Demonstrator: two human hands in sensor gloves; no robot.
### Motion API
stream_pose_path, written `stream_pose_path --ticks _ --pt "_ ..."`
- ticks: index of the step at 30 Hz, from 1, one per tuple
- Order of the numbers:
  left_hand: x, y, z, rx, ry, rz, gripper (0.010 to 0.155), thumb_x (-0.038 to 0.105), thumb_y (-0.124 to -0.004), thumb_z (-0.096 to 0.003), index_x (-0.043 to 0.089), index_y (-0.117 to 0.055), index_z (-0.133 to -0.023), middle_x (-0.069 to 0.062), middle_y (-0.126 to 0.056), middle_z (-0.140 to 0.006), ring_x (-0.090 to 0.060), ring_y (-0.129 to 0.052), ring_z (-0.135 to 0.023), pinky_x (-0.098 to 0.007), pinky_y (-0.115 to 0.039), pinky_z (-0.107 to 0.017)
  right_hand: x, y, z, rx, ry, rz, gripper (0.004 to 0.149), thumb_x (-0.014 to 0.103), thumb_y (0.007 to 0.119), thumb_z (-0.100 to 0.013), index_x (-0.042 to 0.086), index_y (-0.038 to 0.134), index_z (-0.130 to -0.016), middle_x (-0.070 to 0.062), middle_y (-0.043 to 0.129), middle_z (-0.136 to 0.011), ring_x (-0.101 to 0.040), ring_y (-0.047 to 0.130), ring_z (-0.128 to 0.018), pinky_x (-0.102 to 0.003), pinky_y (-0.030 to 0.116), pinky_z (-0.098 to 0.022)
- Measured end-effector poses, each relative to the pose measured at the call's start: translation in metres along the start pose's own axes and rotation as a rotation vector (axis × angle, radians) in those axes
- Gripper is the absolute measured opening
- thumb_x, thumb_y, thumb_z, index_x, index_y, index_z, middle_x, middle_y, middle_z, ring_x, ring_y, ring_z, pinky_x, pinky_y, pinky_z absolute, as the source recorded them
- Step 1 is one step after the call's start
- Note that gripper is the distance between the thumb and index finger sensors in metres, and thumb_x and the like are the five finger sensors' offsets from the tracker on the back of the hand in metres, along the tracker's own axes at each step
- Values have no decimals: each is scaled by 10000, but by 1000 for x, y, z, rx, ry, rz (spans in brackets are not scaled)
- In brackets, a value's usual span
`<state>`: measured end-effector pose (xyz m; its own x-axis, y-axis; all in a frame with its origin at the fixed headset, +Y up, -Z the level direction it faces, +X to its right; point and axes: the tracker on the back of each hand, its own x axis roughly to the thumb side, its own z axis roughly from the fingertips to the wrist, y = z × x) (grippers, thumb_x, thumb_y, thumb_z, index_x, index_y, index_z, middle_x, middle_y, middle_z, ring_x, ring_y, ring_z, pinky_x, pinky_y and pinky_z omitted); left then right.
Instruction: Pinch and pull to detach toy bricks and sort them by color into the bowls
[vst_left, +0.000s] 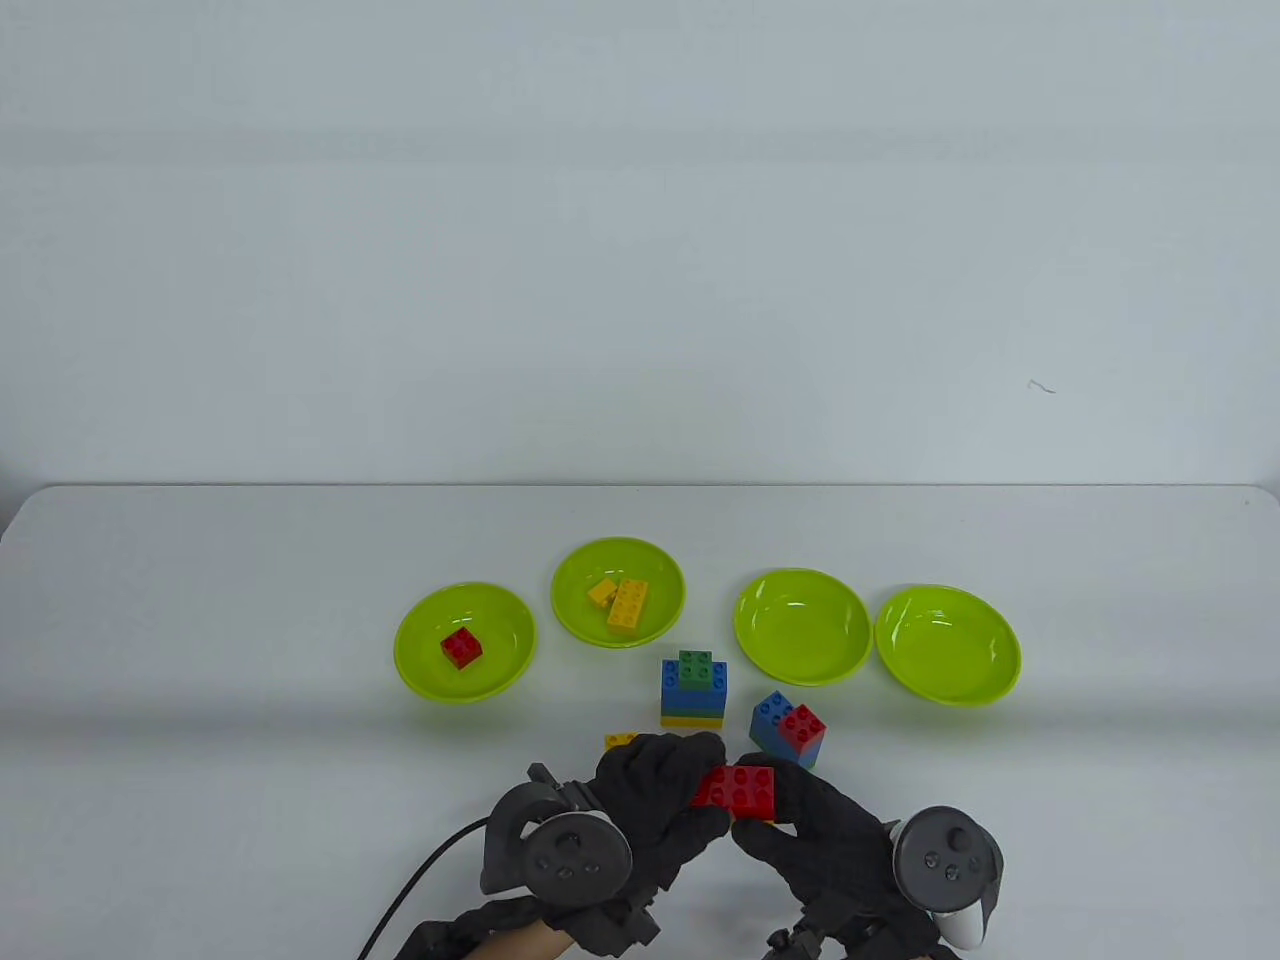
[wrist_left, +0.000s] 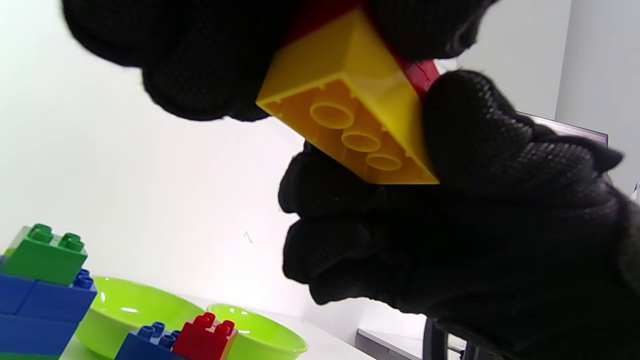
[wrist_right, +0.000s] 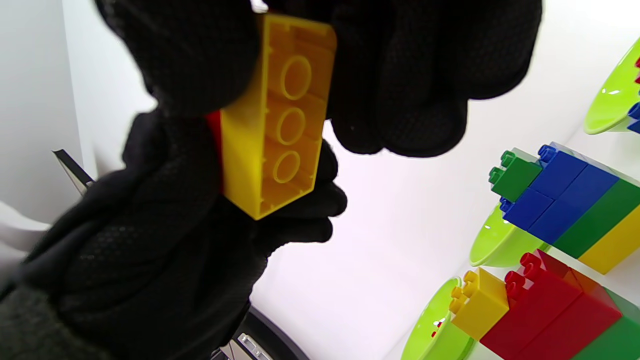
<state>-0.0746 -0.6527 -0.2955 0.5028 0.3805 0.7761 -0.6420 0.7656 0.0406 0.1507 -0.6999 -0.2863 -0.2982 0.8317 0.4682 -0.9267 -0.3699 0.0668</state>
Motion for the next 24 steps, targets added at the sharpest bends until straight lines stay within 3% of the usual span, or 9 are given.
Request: stream_pose_path --ticks 5,7,11,17,20,24 --pt "-18 4 -5 -92 131 249 658 405 -637 -502 -82 -739 -933 -310 -889 -748 -415 -922 -610 -556 -752 -489 3 0 -1 41 -51 39 617 364 805 -429 47 727 -952 -200 876 -850 -373 929 -707 -537 710 -614" --pt "-22 5 -2 -67 175 378 657 387 -673 -497 -97 -735 -937 -339 -871 -759 -450 -897 -622 -578 -722 -498 6 1 -1 30 -62 93 619 387 797 -436 59 723 -955 -181 879 -852 -350 938 -707 -519 725 -614" --pt "-20 9 -3 -80 127 239 652 403 -685 -494 -59 -727 -952 -308 -867 -797 -433 -901 -661 -560 -733 -521 5 4 -1 15 -33 68 622 391 796 -447 51 710 -961 -184 872 -858 -354 935 -711 -520 723 -611" --pt "-21 18 -4 16 131 246 645 395 -725 -491 -35 -707 -971 -303 -836 -843 -443 -873 -709 -560 -712 -552 -3 0 0 -12 -1 38 622 393 807 -451 55 703 -963 -185 864 -867 -356 931 -717 -520 719 -613" --pt "-32 31 -3 65 156 191 642 377 -736 -496 -33 -685 -987 -308 -814 -870 -453 -855 -734 -563 -701 -566 -6 -4 -1 -28 10 31 624 394 807 -453 55 700 -965 -184 862 -869 -358 927 -720 -520 717 -615" --pt "-69 48 2 123 250 59 639 352 -737 -505 -35 -652 -1006 -318 -781 -903 -467 -831 -765 -568 -688 -581 -7 -7 -2 -39 16 42 624 396 808 -454 57 699 -966 -185 861 -870 -359 926 -721 -520 716 -616"
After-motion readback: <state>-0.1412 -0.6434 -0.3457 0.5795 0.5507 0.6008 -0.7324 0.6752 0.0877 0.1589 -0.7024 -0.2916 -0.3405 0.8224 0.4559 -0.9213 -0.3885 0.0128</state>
